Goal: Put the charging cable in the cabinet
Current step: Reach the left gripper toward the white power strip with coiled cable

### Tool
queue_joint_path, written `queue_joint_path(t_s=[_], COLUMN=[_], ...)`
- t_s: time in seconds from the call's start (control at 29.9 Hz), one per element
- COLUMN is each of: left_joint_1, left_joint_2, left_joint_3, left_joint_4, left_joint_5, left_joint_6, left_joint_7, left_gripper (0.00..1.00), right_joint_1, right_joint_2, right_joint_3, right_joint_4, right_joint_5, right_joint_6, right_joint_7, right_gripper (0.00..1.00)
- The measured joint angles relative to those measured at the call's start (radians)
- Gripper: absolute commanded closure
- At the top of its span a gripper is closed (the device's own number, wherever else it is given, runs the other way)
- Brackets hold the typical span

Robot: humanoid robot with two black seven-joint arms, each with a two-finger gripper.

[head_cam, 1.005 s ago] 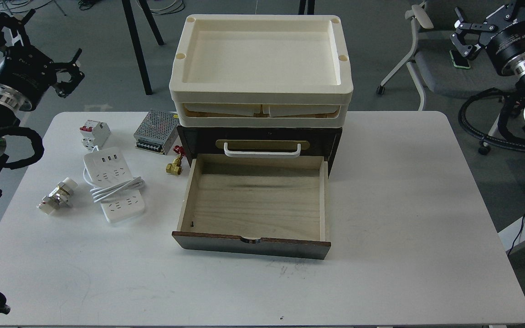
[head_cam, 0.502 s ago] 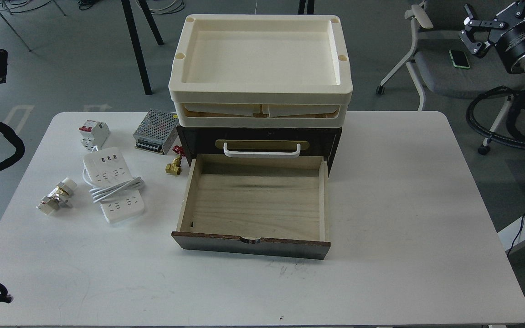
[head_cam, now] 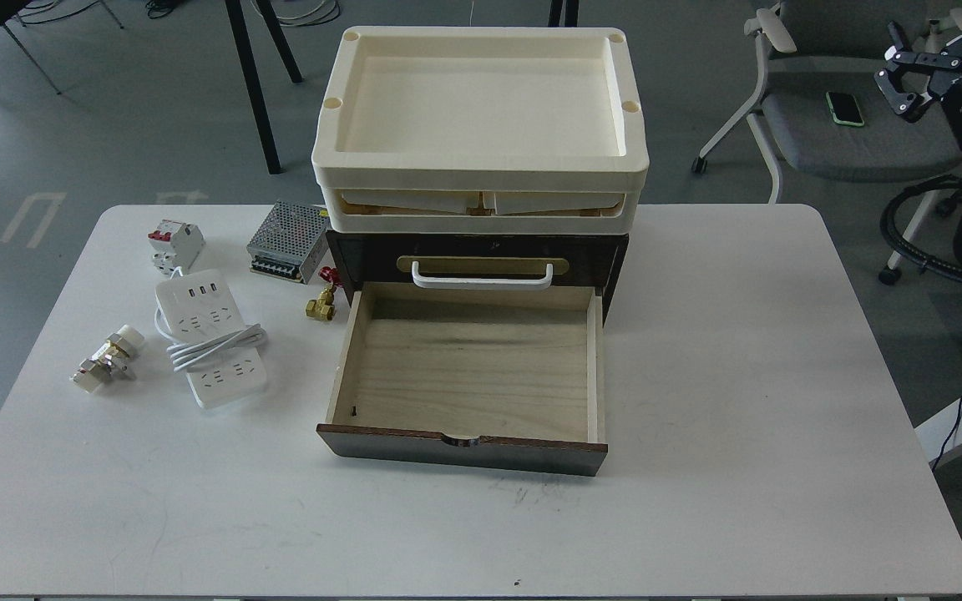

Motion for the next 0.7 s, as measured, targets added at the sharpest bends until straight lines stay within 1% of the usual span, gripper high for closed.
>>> queue_joint_path(t_s=[0.07,0.17,0.23,0.33,0.47,0.57,0.7], left_joint_1=[0.003,0.004,0.006,0.005,0.003,-0.007,-0.009], left_joint_2=[0.046,0.065,0.052,-0.017,-0.131,-0.221,-0.3], left_joint_3=[0.078,0.215,0.297,0.387,0.423,0.426,0.426], left_joint_4=[-0.054,-0.07,-0.028,0.07,0.196,0.226,0.27], left_joint_5=[0.205,0.519,0.739,1.009,1.121,1.23,1.312], left_joint_6=[0.0,0.0,0.0,0.0,0.0,0.0,0.012], left_joint_7=[0.0,0.001,0.002,0.002,0.001,-0.001,-0.002], left_gripper=[0.0,0.0,0.0,0.01,0.02,0.02,0.02], right_joint_1=[-0.025,-0.046,-0.052,-0.054,-0.054,-0.054,-0.057], right_joint_2=[-0.019,-0.052,-0.064,-0.067,-0.069,-0.069,-0.072], right_joint_3=[0.003,0.005,0.006,0.006,0.006,0.008,0.015], right_joint_4=[0.036,0.096,0.118,0.126,0.129,0.131,0.131], right_joint_5=[0.0,-0.001,-0.001,-0.002,-0.002,-0.002,-0.002], right_joint_6=[0.0,0.0,0.0,0.0,0.0,0.0,0.0], right_joint_7=[-0.002,-0.002,0.0,0.002,0.002,0.002,0.002], right_gripper=[0.0,0.0,0.0,0.0,0.0,0.0,0.0])
